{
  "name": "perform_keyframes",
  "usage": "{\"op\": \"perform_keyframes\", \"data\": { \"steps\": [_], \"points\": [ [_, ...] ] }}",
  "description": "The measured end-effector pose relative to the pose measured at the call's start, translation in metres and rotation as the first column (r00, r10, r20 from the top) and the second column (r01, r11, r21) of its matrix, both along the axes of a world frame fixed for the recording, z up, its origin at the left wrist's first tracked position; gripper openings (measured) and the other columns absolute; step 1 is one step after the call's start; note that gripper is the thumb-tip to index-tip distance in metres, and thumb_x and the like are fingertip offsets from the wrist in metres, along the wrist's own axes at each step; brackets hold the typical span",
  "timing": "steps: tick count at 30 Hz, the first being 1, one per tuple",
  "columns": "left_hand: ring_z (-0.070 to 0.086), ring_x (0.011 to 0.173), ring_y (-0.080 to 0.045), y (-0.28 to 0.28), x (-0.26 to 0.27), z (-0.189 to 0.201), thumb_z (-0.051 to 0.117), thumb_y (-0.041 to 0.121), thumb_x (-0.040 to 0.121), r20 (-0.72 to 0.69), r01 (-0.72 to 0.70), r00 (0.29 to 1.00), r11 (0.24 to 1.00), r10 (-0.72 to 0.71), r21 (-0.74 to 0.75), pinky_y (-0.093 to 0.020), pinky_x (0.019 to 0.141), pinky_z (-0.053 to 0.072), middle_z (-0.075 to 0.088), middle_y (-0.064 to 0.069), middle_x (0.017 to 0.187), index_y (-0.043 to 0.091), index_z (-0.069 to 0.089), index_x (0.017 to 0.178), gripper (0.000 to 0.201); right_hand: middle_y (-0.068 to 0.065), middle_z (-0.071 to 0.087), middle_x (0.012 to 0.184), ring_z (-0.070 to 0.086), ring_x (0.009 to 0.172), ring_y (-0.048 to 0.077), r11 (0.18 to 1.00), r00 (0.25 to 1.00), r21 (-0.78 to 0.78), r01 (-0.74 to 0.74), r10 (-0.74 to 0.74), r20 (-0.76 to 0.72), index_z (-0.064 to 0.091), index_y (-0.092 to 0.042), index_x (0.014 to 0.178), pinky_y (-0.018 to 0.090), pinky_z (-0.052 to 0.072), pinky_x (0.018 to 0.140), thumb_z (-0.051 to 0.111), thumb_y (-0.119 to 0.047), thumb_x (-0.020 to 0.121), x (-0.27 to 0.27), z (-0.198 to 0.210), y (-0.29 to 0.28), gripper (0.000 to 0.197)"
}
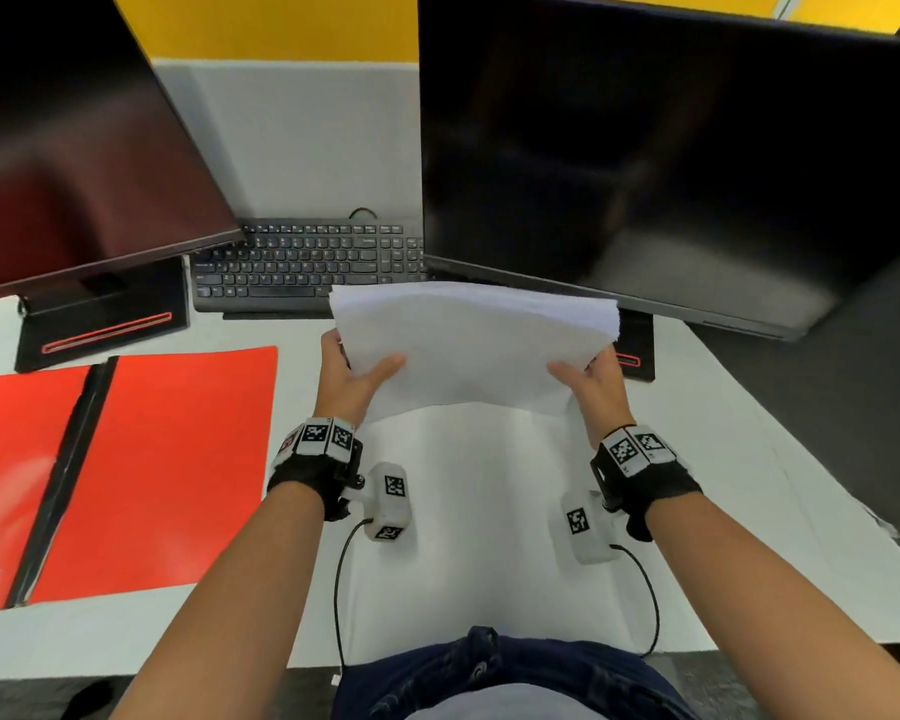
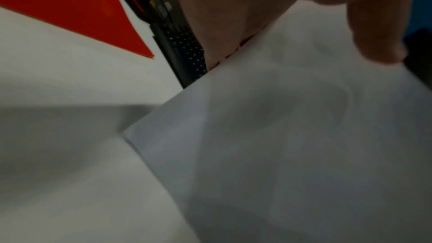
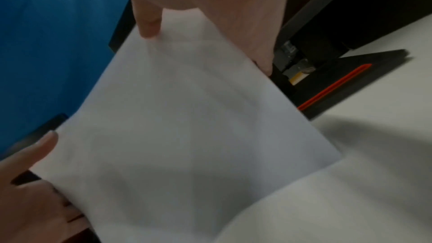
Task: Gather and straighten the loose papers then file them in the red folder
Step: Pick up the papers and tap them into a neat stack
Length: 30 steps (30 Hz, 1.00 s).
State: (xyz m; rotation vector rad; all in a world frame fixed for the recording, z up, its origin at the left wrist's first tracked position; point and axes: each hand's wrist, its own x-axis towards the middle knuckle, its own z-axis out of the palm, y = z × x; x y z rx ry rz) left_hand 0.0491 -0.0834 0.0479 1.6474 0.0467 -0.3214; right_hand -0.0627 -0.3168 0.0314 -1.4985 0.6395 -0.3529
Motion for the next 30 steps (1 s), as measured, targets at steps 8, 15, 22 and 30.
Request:
{"op": "perform_keyframes", "data": {
  "steps": [8, 15, 22, 30],
  "points": [
    [0.052, 0.081, 0.014, -0.017, 0.006, 0.039, 0.066, 0.025, 0.086, 0.007, -0.210, 0.975, 0.938, 0.221, -0.275, -0.009, 0.066, 0.042, 0.049, 0.014, 0.103, 0.021, 0.042, 0.110, 0.033, -0.002, 0.060, 0.111, 0.060, 0.099, 0.013, 0.951, 0.948, 0.166, 0.261, -0.285, 0.143, 0.052, -0.032, 0.102, 0.030, 0.050, 0.083, 0.068, -0.045, 0.077, 0.022, 0.046, 0.020, 0.032],
    [0.043, 0.131, -0.020, -0.026, 0.015, 0.038, 0.071, 0.035, 0.080, -0.131, -0.332, 0.942, 0.918, 0.310, -0.218, -0.040, 0.109, 0.038, 0.038, -0.003, 0.147, 0.019, 0.035, 0.143, 0.075, 0.001, 0.063, 0.096, 0.064, 0.095, 0.024, 0.912, 0.915, 0.119, 0.392, -0.400, 0.056, 0.055, -0.030, 0.082, 0.044, 0.055, 0.089, 0.068, -0.039, 0.077, 0.035, 0.051, 0.020, 0.016],
    [0.054, 0.121, -0.019, -0.025, 0.017, 0.045, 0.075, 0.056, 0.061, -0.179, -0.336, 0.937, 0.913, 0.300, -0.232, -0.039, 0.106, 0.041, 0.053, -0.001, 0.137, 0.014, 0.048, 0.135, 0.090, -0.006, 0.055, 0.084, 0.055, 0.076, 0.010, 0.897, 0.902, 0.123, 0.425, -0.431, 0.025, 0.055, -0.020, 0.094, 0.026, 0.046, 0.066, 0.062, -0.049, 0.082, 0.034, 0.054, 0.023, 0.032],
    [0.057, 0.105, -0.013, -0.026, 0.015, 0.047, 0.069, 0.048, 0.074, -0.136, -0.295, 0.952, 0.937, 0.273, -0.186, -0.029, 0.088, 0.042, 0.060, 0.001, 0.120, 0.011, 0.055, 0.124, 0.064, -0.007, 0.056, 0.081, 0.055, 0.073, 0.008, 0.874, 0.876, 0.067, 0.482, -0.482, -0.019, 0.054, -0.020, 0.093, 0.024, 0.047, 0.064, 0.065, -0.044, 0.081, 0.040, 0.057, 0.024, 0.029]
  ]
}}
